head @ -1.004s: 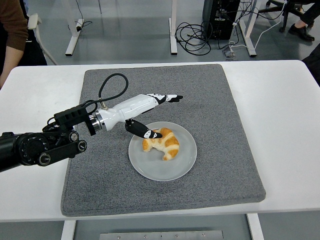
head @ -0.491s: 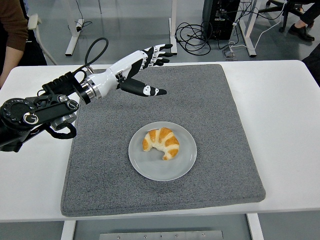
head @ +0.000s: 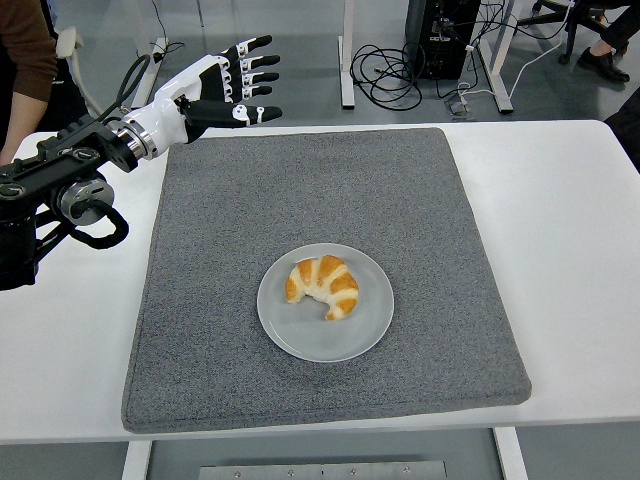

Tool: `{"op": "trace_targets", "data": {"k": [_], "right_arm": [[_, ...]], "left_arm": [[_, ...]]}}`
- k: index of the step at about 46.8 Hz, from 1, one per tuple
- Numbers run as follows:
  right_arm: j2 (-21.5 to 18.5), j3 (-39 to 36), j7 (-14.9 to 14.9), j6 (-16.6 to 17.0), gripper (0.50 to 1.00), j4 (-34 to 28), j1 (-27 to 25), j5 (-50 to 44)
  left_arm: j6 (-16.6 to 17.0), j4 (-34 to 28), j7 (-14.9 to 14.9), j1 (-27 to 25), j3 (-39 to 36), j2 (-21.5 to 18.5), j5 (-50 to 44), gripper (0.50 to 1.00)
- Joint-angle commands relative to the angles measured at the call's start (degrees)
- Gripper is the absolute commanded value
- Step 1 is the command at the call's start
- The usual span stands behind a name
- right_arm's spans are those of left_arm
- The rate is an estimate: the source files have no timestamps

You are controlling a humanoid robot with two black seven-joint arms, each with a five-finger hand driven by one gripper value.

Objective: Place the bread on the plate

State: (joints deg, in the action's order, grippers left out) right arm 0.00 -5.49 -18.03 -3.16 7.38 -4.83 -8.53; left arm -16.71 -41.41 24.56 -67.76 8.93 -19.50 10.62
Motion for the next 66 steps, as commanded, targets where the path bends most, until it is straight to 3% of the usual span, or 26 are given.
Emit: {"op": "trace_targets", "data": {"k": [1, 8, 20, 39, 45, 50, 58, 66], "right_arm": [[0.0, -0.05, 0.01, 0.0, 1.0, 0.0, 0.0, 0.0], [0.0, 0.04, 0.01, 0.0, 1.0, 0.0, 0.0, 0.0], [0.0, -0.05, 0.01, 0.0, 1.0, 0.0, 0.0, 0.0], [0.0, -0.05, 0.01, 0.0, 1.0, 0.0, 0.0, 0.0], [0.0, -0.05, 0.01, 0.0, 1.0, 0.0, 0.0, 0.0], [0.0, 0.04, 0.01, 0.0, 1.0, 0.0, 0.0, 0.0], [0.0, -0.05, 0.01, 0.0, 1.0, 0.0, 0.0, 0.0], [0.0, -0.05, 0.01, 0.0, 1.0, 0.0, 0.0, 0.0]], "left_arm": [[-2.27, 1.68, -1.08, 0.52, 1.17, -0.01, -1.47, 0.916], [-5.69, 4.4, -5.3, 1.57, 4.42, -0.1, -4.11, 0.916], [-11.23, 5.28, -10.05, 4.74, 10.4, -1.68, -6.57, 0.916], [-11.76, 6.69, -16.2, 8.25, 13.13, -2.03, -8.16, 0.915], [-14.75, 7.22, -15.42, 10.27, 13.91, -1.68, -8.16, 0.915], [-18.29, 9.15, -12.78, 13.0, 18.04, -1.33, -8.33, 0.916], [-18.29, 9.85, -11.55, 16.07, 24.02, -0.89, -8.33, 0.919], [-18.29, 10.64, -11.72, 17.04, 24.55, -0.1, -8.33, 0.921]]}}
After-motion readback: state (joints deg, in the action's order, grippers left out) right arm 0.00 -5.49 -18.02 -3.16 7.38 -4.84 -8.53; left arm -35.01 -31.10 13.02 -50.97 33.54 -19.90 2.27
